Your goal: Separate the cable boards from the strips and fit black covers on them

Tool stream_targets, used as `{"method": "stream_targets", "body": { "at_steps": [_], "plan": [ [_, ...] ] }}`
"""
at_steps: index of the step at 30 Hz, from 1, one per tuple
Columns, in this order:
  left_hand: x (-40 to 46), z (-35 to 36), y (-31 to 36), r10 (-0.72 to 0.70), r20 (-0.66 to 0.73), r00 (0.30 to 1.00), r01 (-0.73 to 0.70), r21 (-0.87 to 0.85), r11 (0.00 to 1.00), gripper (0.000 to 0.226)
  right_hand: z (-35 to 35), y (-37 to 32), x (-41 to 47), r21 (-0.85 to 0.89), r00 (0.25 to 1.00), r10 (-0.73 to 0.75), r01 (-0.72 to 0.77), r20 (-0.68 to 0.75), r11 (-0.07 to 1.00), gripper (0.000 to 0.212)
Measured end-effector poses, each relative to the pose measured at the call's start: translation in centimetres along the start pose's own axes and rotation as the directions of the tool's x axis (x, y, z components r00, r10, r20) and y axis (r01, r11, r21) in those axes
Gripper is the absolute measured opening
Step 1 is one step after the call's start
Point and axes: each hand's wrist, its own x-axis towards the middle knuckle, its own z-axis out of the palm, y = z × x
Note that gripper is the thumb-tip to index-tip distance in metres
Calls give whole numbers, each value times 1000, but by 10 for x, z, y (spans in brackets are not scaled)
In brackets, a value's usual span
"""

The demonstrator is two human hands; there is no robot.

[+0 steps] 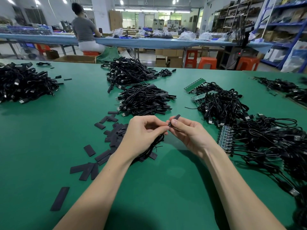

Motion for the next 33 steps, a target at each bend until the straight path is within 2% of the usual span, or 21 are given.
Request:
{"method": "stream_targets", "body": {
  "at_steps": [3, 11, 18, 25, 30, 33],
  "plan": [
    [1, -1, -1, 16, -2, 1000, -16, -6, 1000, 8, 0, 1, 0, -9, 1000, 6, -6, 10, 1000, 24],
    [2, 0, -3, 72, -33, 997, -73, -8, 997, 13, 3, 1, 0, -53, 999, -6, 8, 46, 999, 20],
    [2, -2, -6, 4, -8, 1000, -5, -31, 1000, 13, 2, 3, 0, -36, 1000, -6, 7, 24, 999, 14],
    [1, -5, -10, -34, -19, 999, 34, 9, 999, 10, 4, 8, 0, -124, 998, 4, 3, 56, 992, 13],
    [8, -2, -6, -84, -53, 995, 87, 56, 995, 10, 11, 15, 4, -117, 985, -152, 142, -80, 983, 36],
    [11, 0, -4, -144, -60, 988, 146, 22, 989, 6, 15, 17, 6, -101, 970, -207, 195, -126, 976, 37]
  ]
}}
